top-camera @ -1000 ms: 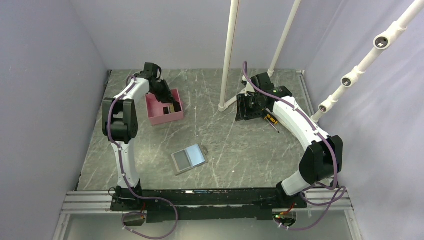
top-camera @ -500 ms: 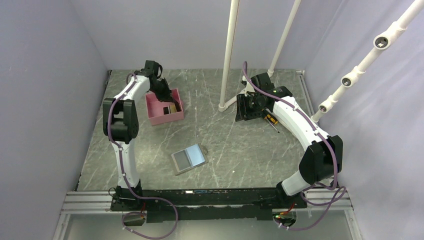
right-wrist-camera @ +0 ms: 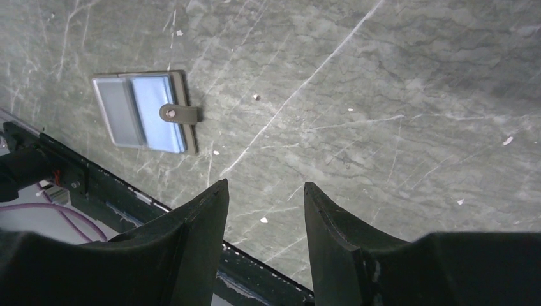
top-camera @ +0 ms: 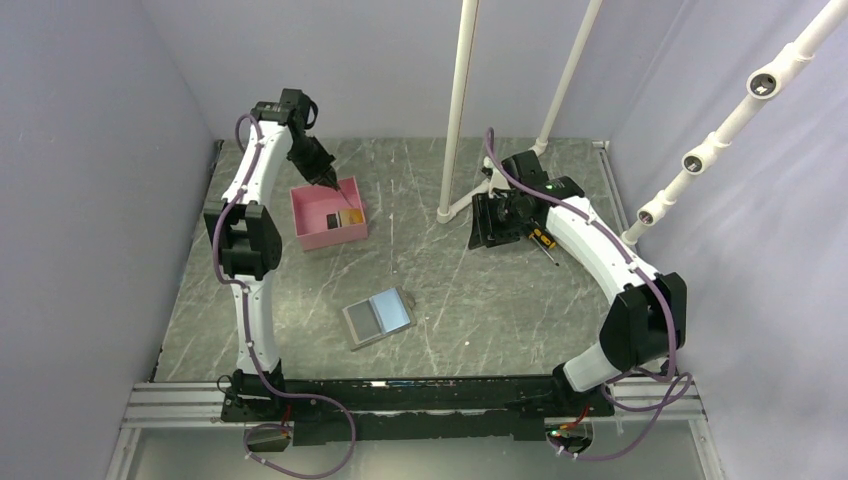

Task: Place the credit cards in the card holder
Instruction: Pick up the credit card from the storage box, then insert the credit card into the card holder.

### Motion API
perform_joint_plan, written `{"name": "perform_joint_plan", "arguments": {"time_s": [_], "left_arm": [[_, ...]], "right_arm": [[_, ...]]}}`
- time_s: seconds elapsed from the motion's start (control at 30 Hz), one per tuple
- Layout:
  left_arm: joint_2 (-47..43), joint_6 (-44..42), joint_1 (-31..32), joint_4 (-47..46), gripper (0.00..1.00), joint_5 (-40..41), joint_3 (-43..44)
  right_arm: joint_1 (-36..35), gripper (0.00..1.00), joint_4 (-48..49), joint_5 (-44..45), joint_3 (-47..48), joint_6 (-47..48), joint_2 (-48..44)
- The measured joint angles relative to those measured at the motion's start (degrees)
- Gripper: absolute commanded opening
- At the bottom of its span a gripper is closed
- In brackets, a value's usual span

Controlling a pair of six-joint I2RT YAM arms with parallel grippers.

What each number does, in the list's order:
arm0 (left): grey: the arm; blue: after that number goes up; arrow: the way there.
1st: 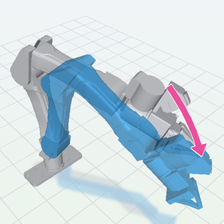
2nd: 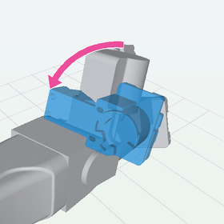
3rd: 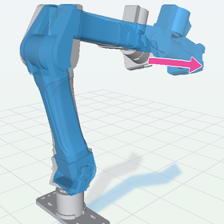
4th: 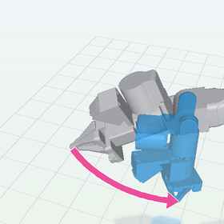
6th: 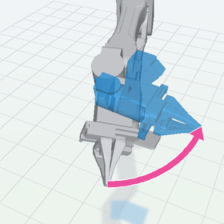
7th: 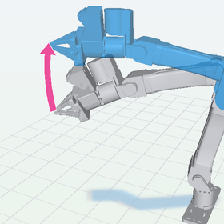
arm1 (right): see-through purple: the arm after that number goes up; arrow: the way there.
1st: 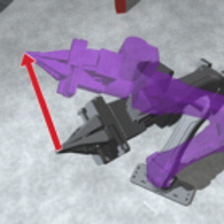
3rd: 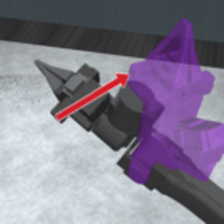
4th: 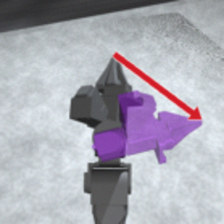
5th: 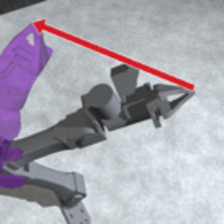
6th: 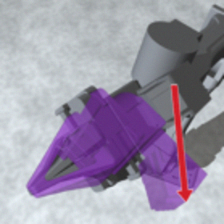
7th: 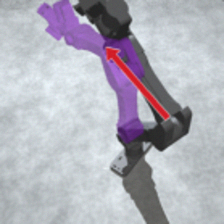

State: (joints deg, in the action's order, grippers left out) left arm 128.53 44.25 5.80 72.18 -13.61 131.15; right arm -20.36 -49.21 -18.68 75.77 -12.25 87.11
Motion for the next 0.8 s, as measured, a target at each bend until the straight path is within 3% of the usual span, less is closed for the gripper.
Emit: {"name": "perform_joint_plan", "arguments": {"time_s": [0.27, 0.37, 0.57, 0.7, 0.8], "left_arm": [[-0.66, 2.82, -0.11, 8.46, 0.00, 3.80, 0.15], [-6.29, 2.03, -0.31, 4.61, 0.00, 0.63, -7.63], [-34.75, -1.60, -0.52, -20.24, 0.00, -14.16, -45.09], [-53.94, -1.05, -0.22, -42.73, 0.00, -22.40, -65.16], [-64.65, 1.95, 0.04, -60.67, 0.00, -27.43, -78.55]], "right_arm": [[-0.31, 0.51, 0.24, -2.08, -1.27, -1.46, -2.34], [-1.14, 0.52, 0.28, -2.91, -1.20, -2.43, -2.32], [-9.35, 0.59, 6.95, -4.37, -2.49, -6.86, -2.29], [-16.85, 0.62, 18.45, -8.94, -8.46, -12.46, -2.29], [-18.29, 0.65, 30.67, -14.49, -16.04, -19.69, -2.54]]}}
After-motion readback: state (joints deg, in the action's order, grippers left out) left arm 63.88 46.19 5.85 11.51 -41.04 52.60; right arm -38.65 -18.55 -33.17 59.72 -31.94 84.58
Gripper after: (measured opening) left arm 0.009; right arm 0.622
